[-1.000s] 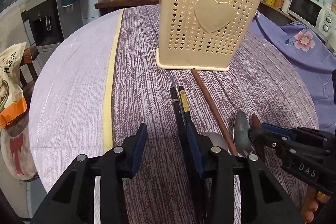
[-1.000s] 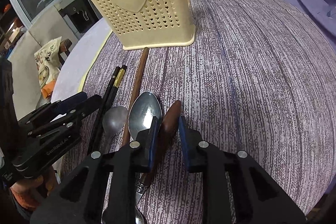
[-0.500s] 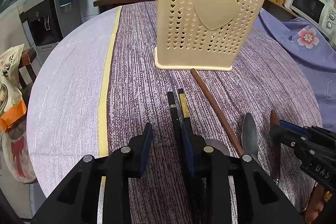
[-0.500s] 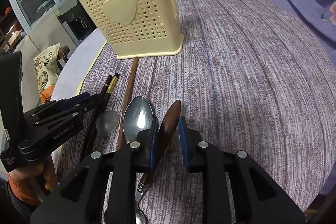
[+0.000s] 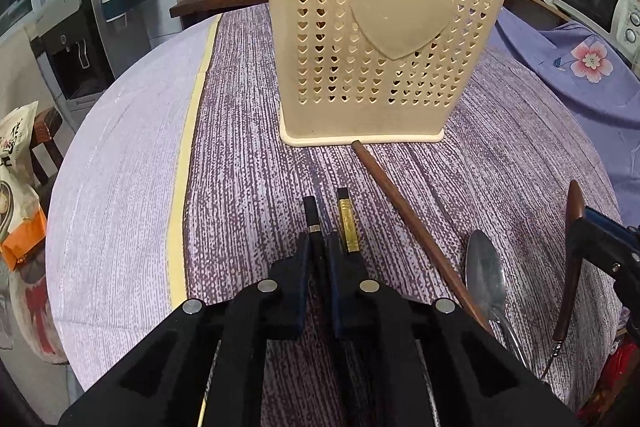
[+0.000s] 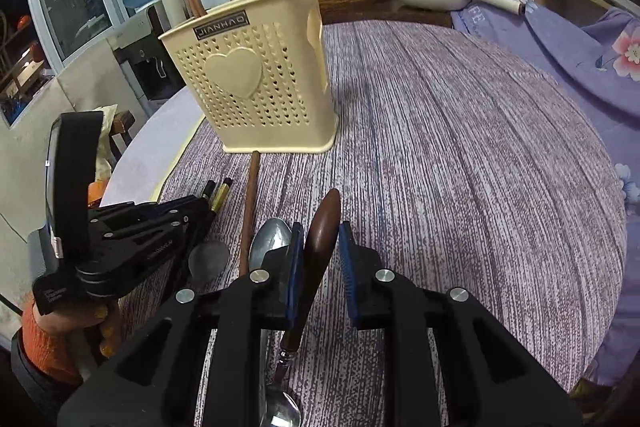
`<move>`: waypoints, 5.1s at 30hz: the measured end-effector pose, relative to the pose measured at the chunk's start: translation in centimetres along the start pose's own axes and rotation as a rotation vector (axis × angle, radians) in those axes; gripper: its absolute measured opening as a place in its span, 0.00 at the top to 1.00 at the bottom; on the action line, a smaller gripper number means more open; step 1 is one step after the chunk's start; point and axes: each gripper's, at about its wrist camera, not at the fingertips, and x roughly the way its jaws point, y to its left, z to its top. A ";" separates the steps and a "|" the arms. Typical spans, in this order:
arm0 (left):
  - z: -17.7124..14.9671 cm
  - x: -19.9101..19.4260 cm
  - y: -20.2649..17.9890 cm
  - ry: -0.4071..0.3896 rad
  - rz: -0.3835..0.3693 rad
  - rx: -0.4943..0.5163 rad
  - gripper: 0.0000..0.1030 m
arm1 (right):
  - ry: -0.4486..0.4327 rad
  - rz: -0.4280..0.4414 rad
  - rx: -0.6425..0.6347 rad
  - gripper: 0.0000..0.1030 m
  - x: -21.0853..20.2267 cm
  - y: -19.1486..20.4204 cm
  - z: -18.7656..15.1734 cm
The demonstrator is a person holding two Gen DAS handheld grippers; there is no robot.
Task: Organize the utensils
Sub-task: 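Close the left tool on the black chopsticks while the right tool grasps the wooden spoon, then lift the black chopsticks over the basket while the right tool carries the wooden spoon there, then open the left tool into the basket while the right tool releases the wooden spoon, then move both tools back down to the remaining spoons and chopsticks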
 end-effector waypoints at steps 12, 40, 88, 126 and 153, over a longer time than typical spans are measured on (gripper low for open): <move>0.7 -1.5 0.1 -0.073 -0.041 -0.043 0.93 | -0.126 0.029 -0.012 0.84 -2.5 -0.1 0.7; 3.6 -13.9 1.7 -0.444 -0.131 -0.095 0.93 | -0.349 0.074 -0.077 0.84 -8.7 1.0 4.3; 17.0 -17.9 2.5 -0.649 -0.076 -0.135 0.93 | -0.403 0.086 -0.115 0.84 -6.5 4.5 21.5; 10.1 -13.9 4.4 -0.561 -0.048 -0.153 0.55 | -0.415 0.092 -0.106 0.59 -5.2 2.3 16.4; -2.3 -8.0 5.4 -0.242 -0.029 -0.153 0.18 | -0.080 0.104 -0.017 0.58 -1.3 -0.3 1.8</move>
